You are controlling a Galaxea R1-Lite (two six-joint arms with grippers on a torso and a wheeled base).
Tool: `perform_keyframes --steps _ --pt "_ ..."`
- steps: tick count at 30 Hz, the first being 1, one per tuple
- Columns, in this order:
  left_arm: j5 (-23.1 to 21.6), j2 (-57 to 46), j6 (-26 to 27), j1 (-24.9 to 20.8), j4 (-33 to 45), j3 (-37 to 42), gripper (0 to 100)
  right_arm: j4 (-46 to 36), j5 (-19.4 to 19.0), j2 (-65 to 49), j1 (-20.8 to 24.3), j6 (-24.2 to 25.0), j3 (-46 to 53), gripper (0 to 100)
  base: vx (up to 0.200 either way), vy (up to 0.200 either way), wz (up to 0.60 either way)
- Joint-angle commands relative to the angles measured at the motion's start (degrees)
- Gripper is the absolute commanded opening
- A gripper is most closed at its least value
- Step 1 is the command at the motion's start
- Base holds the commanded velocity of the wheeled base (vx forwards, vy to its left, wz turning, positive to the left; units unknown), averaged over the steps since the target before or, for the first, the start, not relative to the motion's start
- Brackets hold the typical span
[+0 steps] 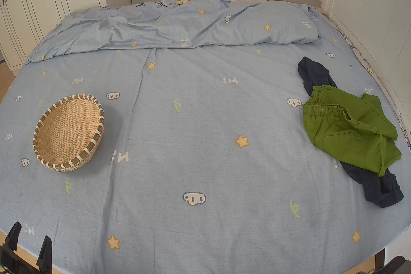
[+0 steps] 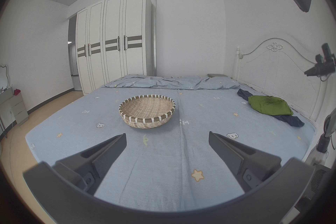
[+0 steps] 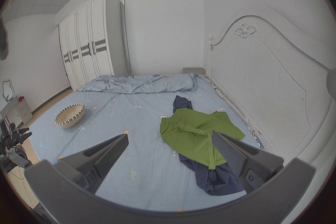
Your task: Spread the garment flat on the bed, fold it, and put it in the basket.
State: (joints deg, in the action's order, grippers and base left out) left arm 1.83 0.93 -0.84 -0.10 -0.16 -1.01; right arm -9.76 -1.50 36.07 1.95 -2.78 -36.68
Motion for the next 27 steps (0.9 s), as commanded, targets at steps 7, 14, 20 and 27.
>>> perform_keyframes --steps 7,14,20,27 --pt "0.0 -0.8 0.0 0.0 0.0 1.0 100 -9.9 1.6 56.6 -5.4 -5.7 -41.5 100 0.0 0.0 0.0" --pt "0.0 -0.8 0.1 0.0 0.0 1.0 100 -12.6 12.2 67.6 -2.7 -6.7 -49.1 100 0.0 0.0 0.0" --pt "0.0 -0.8 0.0 0.0 0.0 1.0 100 -11.9 13.4 71.6 -1.3 -7.1 -49.4 100 0.0 0.0 0.0" --pt "0.0 -0.8 0.0 0.0 0.0 1.0 100 -11.4 19.3 73.0 0.9 -8.3 -49.7 100 0.0 0.0 0.0"
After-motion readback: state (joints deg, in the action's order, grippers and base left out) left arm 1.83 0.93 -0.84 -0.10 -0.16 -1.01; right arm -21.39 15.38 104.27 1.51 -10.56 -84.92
